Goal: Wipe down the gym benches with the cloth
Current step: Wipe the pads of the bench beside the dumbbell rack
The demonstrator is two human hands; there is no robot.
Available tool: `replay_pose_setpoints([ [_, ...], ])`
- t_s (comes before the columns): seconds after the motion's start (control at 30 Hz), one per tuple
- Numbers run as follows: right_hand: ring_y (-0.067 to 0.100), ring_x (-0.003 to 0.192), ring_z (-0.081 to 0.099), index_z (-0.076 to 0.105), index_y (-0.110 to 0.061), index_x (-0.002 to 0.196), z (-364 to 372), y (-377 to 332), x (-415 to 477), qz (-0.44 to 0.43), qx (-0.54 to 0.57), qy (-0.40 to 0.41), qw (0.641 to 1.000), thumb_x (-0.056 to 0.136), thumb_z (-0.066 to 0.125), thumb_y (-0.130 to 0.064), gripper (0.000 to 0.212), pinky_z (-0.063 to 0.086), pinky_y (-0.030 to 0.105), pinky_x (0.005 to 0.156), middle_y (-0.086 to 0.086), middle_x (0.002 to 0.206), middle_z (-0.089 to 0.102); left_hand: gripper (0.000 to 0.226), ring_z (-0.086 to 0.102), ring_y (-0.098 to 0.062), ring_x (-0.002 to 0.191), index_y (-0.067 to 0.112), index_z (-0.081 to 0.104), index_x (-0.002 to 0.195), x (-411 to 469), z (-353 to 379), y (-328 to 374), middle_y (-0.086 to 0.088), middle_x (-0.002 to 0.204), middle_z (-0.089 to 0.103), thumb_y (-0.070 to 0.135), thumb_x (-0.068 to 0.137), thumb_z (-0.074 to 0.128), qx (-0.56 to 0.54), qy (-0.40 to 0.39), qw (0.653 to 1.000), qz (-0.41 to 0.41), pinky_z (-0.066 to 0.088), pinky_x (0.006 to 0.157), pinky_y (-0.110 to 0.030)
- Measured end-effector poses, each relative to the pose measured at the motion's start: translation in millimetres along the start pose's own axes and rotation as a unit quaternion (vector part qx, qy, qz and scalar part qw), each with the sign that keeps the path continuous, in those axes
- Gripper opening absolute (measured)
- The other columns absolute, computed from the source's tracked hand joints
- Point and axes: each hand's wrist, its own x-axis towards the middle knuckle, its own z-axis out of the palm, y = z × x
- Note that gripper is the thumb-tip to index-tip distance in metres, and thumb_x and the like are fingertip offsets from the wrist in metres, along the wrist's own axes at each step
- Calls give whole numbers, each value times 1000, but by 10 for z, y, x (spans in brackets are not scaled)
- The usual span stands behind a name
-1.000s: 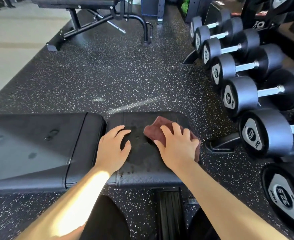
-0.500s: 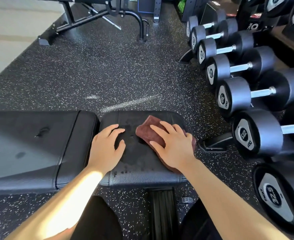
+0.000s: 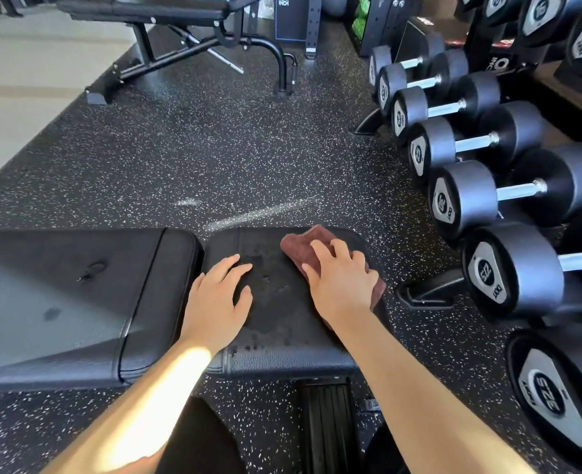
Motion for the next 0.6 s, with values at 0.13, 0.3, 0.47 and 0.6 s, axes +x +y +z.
replay_pose_setpoints([
  [0.13,29,115,37,33,-38,133,111,59,-342,-17,-20,37,999,94,38,-49,41,37,47,84,-2,135,38,38,47,-20,124,24,54,128,15,-21,20,4,143,42,25,90,51,-6,11,1000,-2,28,110,-46],
  [0.3,28,117,35,37,-39,130,123,22,-144,2,-2,30,1000,91,39,-52,41,34,48,85,-3,135,38,36,59,-26,100,24,55,125,32,-65,48,5,141,43,27,89,54,2,-3,1000,-3,30,107,-41],
  [0.47,30,121,32,34,-41,135,113,-45,171,-11,-13,8,1000,90,38,-58,48,32,50,88,-5,143,33,33,54,-15,105,26,56,123,185,-342,-167,9,136,47,31,91,51,40,-45,997,48,38,93,-32],
  [0.6,28,120,35,39,-42,130,150,-150,188,-46,-7,18,999,91,41,-53,41,33,47,85,-6,141,36,30,59,-23,93,19,61,118,334,-534,-441,1,128,55,24,88,56,88,-6,995,46,45,89,-39],
])
